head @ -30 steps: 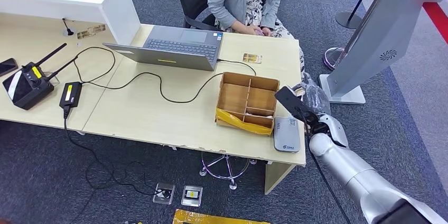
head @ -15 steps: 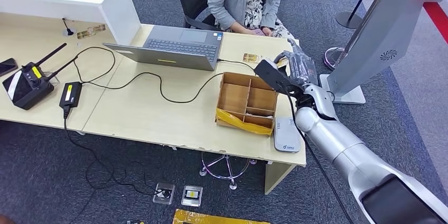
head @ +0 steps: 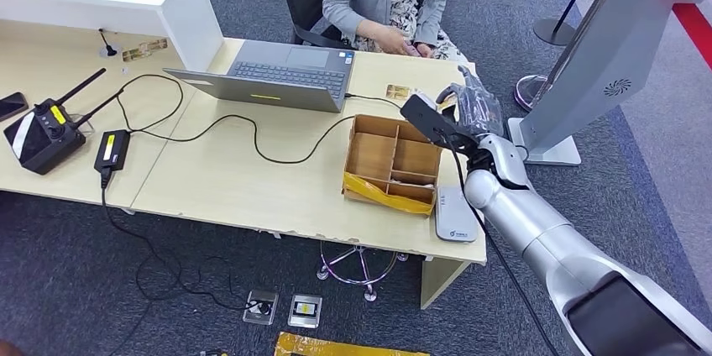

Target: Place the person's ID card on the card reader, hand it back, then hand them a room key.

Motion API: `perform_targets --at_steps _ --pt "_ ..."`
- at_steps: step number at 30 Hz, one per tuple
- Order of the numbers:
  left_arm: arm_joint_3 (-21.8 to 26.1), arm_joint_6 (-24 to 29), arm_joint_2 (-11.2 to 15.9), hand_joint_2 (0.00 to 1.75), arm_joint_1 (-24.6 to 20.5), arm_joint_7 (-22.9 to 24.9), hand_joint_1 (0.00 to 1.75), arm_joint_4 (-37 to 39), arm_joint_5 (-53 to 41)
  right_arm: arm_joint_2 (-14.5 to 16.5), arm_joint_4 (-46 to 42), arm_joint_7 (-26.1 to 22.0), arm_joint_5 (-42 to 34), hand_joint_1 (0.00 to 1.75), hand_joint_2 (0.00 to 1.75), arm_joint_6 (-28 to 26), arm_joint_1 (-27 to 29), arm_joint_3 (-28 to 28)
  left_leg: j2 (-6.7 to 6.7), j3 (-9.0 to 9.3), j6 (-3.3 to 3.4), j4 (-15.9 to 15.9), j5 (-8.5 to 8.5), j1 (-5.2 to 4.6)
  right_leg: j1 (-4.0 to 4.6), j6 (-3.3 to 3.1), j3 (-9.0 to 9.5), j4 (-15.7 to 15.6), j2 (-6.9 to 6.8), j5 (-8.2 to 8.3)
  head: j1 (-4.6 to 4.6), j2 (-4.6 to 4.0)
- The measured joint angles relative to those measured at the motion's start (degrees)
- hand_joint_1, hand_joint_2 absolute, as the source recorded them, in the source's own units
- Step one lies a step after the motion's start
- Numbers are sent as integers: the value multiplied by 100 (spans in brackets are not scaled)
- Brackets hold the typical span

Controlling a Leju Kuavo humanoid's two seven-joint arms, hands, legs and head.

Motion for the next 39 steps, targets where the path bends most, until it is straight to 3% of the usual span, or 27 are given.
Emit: perform_targets --at_steps 12,25,29,39 --pt "-60 -56 13 0 -2 0 0 0 -76 107 185 338 312 175 175 -6 -52 11 0 0 0 0 0 4 4 -1 -1 0 2 0 -1 0" --pt "-140 -46 30 0 -4 1 0 0 -53 154 234 368 448 175 175 -15 -94 6 1 0 -1 0 0 4 4 -1 -1 0 3 0 -1 0" --pt "-140 -9 34 0 -5 2 0 0 -14 233 240 344 546 3 0 -25 -95 7 1 0 -1 0 0 5 5 -1 -1 1 2 0 -1 0" --pt "-139 37 34 0 -4 2 0 0 117 477 301 270 1290 0 0 39 -119 78 1 0 -1 0 0 6 6 -1 -1 1 2 -1 -1 0"
